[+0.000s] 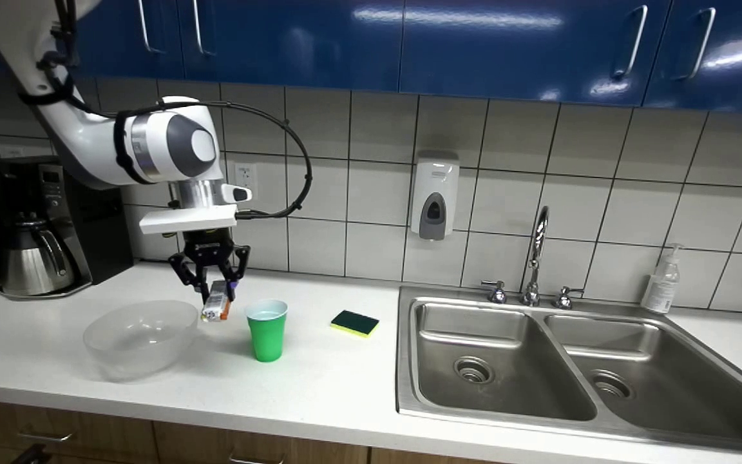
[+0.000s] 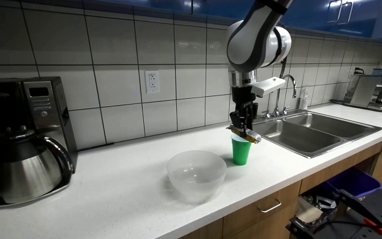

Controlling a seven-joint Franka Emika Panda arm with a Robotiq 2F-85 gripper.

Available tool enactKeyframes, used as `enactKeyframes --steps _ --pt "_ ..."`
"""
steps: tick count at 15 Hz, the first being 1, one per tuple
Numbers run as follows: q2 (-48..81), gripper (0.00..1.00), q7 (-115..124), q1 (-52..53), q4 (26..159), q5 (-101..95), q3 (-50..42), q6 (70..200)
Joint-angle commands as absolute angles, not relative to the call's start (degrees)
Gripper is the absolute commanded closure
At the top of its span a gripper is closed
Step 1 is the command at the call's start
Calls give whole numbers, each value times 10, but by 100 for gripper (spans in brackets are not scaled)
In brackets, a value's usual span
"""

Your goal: Put the packet in the bowl.

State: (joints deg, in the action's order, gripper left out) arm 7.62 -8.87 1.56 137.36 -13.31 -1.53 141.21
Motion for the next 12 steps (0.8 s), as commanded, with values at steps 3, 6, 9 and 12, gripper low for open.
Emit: enactKeyframes --steps 3,6,9,12 --pt "68 82 -35 55 1375 -162 20 1380" --pt "85 82 -12 74 1366 -177 31 1373" --pt "108 82 4 89 1354 -186 39 1370" --pt "141 82 21 105 1335 -197 43 1370"
